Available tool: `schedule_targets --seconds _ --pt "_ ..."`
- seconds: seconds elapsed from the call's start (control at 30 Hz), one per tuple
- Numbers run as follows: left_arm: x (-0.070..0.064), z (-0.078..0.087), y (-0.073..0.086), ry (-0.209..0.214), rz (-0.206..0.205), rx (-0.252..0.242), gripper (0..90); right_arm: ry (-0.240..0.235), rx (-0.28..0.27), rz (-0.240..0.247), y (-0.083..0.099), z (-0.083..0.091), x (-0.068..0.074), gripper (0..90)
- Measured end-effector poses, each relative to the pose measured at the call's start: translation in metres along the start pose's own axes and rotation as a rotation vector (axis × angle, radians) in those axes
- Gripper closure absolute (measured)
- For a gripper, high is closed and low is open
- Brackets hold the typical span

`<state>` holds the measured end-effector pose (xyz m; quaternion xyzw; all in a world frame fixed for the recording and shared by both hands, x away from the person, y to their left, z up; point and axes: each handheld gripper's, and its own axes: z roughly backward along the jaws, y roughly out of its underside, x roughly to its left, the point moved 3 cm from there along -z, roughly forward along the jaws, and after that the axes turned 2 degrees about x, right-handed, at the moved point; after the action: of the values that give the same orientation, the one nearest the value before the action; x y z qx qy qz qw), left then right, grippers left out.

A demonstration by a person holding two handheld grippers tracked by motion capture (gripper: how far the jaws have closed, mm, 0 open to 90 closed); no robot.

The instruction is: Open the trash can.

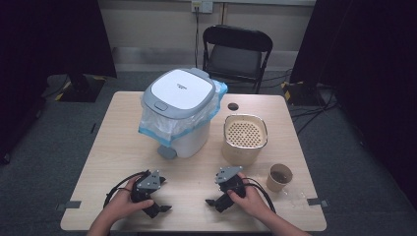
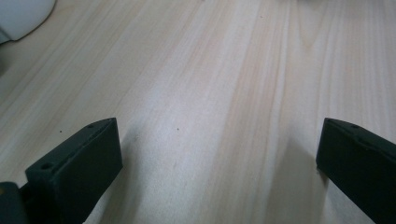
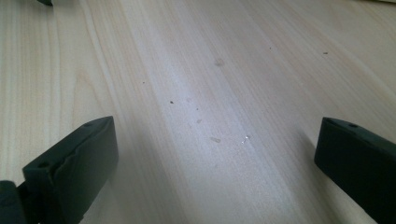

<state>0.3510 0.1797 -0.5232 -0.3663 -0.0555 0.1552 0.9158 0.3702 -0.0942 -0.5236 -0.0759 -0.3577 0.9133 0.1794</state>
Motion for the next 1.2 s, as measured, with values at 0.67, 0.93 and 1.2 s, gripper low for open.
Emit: schedule_targets --seconds 0.67,0.93,1.2 --pt "0.008 0.028 -0.019 0.005 0.114 -0.010 16.3 0.000 0.000 -0.001 0.000 0.000 0.000 0.0" --pt "0.013 0.053 -0.035 -0.012 0.153 -0.015 16.0 0.001 0.001 -0.003 0.000 0.000 0.000 0.0" --pt "0.023 0.085 -0.055 -0.037 0.175 -0.054 16.0 0.001 0.001 -0.003 0.000 0.000 0.000 0.0"
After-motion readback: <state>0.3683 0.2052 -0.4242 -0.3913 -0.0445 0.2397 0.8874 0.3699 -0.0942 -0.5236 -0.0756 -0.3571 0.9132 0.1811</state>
